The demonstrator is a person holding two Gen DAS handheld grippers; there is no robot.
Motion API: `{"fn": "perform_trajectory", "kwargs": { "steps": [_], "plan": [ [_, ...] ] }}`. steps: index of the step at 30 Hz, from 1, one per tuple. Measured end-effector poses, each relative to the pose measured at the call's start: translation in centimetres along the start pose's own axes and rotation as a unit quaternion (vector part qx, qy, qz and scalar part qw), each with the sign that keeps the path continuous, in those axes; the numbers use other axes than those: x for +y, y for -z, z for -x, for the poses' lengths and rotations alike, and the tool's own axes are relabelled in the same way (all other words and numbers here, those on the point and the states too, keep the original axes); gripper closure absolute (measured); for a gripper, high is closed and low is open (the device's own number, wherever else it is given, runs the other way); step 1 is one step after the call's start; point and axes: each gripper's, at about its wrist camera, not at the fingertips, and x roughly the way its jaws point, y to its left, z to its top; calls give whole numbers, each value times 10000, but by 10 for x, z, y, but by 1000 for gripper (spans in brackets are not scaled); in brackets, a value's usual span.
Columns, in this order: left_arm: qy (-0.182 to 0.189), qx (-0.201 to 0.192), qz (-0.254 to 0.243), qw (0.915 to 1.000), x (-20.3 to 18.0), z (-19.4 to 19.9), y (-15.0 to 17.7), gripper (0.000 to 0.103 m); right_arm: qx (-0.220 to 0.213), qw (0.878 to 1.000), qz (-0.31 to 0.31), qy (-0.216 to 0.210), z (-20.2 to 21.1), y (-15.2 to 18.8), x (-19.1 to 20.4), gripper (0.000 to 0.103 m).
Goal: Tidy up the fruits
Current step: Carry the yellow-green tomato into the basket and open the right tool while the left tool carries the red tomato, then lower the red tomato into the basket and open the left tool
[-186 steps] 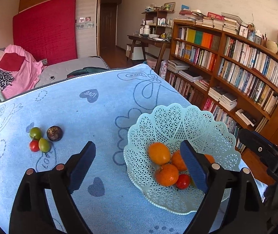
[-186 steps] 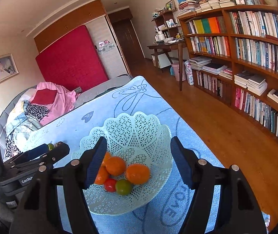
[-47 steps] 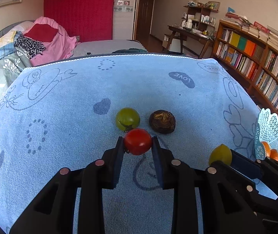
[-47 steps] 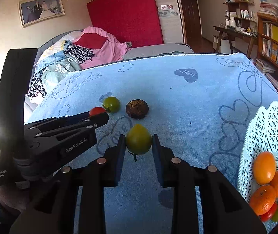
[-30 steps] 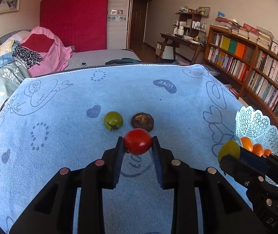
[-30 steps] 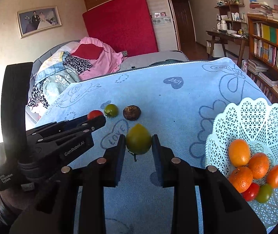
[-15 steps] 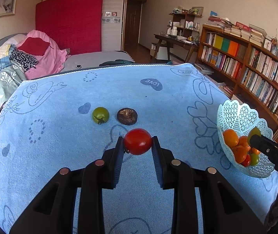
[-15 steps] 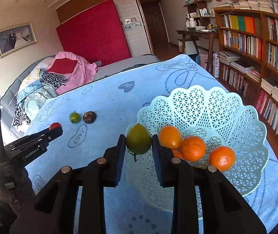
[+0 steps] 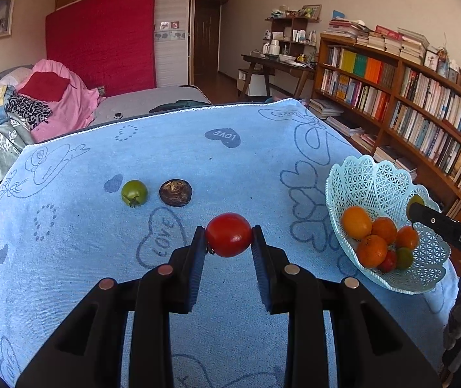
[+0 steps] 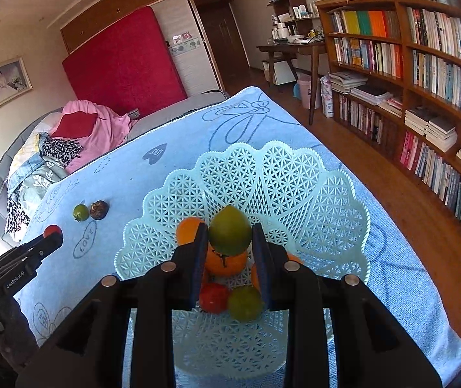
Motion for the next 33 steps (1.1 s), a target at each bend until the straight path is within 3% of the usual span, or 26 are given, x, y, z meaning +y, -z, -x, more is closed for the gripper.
{"fn": "perform_trajectory", "kwargs": {
  "steps": [7,11,17,28,33],
  "plan": [
    [12,7,-119,9999,-14,-2,-4,74,54,9999,-94,-41,-8,-2,-10,74],
    [60,13,-200,9998,-24,-4,-6,74,-58,9997,-212,-90,-4,-3,-17,62],
    [137,-30,-355,9993,-42,-7,-12,74,-240,9990,-358,-130,8,-4,-29,62],
    [620,-77,-865,9943,-102,-24,-30,73,-657,9976,-123,178,27,-12,-28,61],
    [869,97,-951,9916,-126,-43,-41,73,-679,9972,-226,207,29,-15,-35,55]
  ]
}}
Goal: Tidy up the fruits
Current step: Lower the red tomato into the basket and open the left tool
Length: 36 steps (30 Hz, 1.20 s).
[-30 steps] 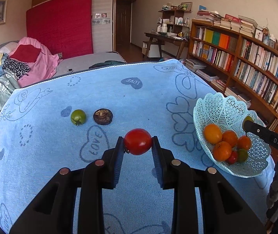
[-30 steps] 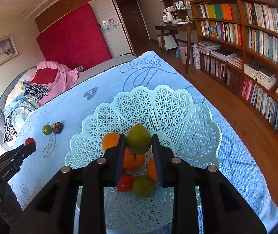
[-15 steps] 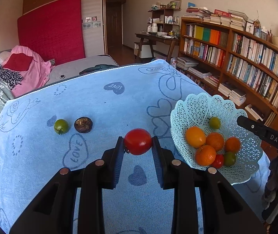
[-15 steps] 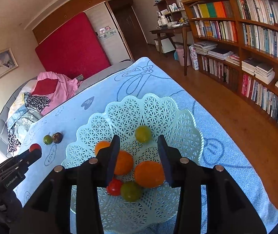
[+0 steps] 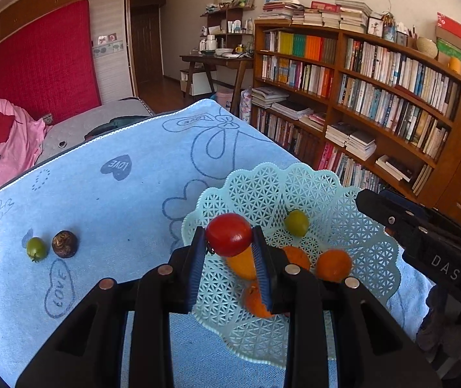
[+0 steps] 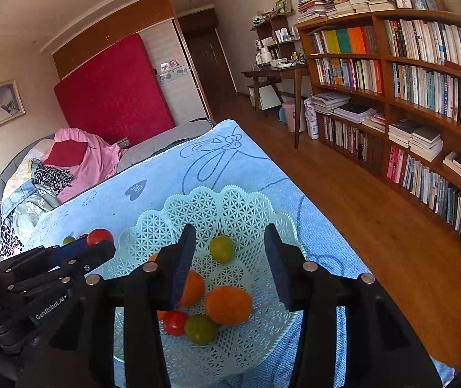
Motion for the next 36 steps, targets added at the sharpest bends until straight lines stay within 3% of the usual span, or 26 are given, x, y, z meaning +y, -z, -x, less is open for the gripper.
{"fn": "perform_trajectory", "kwargs": {
  "steps": [5,7,9,14,17,28,30,36],
  "plan": [
    [176,8,-66,9998,-16,-10,-13,72,23,9999,-120,3,-1,-3,-7,55],
    [178,0,-65,9998,-18,-12,-16,63,24,9999,-125,4,0,-3,-7,55],
    [151,-64,-20,9999,-17,-11,-16,46,1,9999,-149,16,0,-3,-9,45],
    [25,-22,132,9999,-4,-9,-12,43,-35,9999,-133,21,2,-2,-6,41],
    [-84,25,322,9994,9,-7,-8,30,-45,10000,-84,-12,3,-1,-1,37],
    [-967,-55,475,9942,30,9,4,29,-277,9995,90,-98,20,-2,15,34],
    [-998,-61,509,9937,32,12,8,17,-330,9993,127,-97,23,-1,18,34],
    [-1285,-191,422,9906,36,22,11,13,-420,9985,282,-193,31,1,30,34]
  ]
}}
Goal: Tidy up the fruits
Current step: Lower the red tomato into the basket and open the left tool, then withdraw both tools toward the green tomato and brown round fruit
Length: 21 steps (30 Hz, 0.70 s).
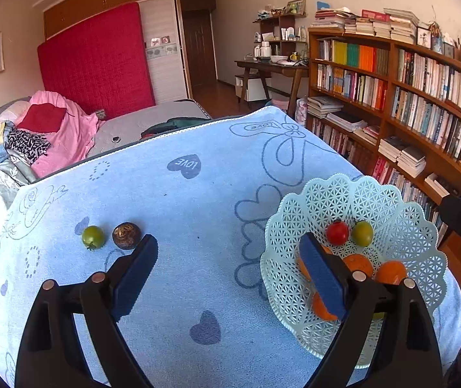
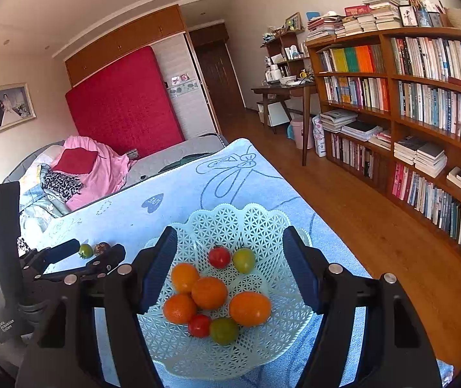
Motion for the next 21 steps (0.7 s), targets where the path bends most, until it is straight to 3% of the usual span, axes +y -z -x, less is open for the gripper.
{"fn": "perform_trajectory", "kwargs": {
  "steps": [11,21],
  "plan": [
    [-257,-63,48,9996,15,8,6,13,-108,9995,251,-186,8,4,20,28],
    [-462,-37,144,9988,37,9,15,13,119,9974,539,-466,-3,25,49,28]
  ]
}}
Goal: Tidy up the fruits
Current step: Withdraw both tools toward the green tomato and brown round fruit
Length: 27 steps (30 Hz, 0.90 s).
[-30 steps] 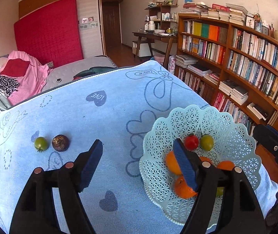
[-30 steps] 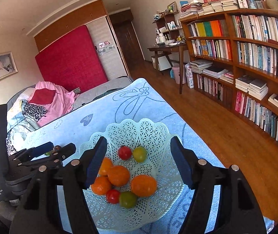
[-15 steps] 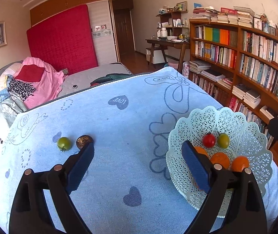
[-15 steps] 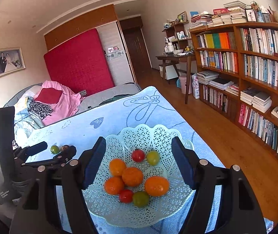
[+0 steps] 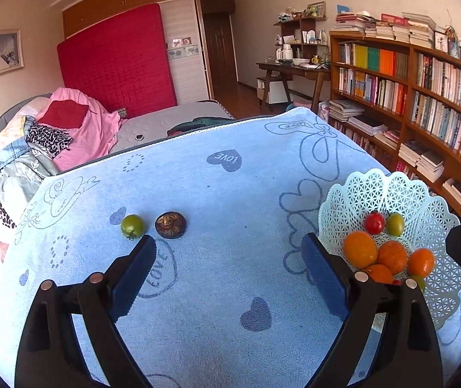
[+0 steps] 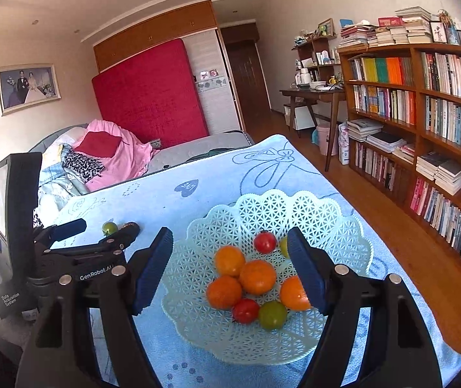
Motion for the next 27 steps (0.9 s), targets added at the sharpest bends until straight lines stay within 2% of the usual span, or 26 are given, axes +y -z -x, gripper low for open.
{"fn": "perform_trajectory", "kwargs": {
  "steps": [9,19,27],
  "plan": [
    [-228,101,232,9994,34,-9,10,13,44,9986,518,-41,-10,12,31,28],
    [-389,193,397,9983,62,-17,17,13,223,9961,817,-254,-22,10,59,28],
    [-283,492,800,9952,106,-33,26,13,431,9940,870,-506,-39,12,80,28]
  ]
}}
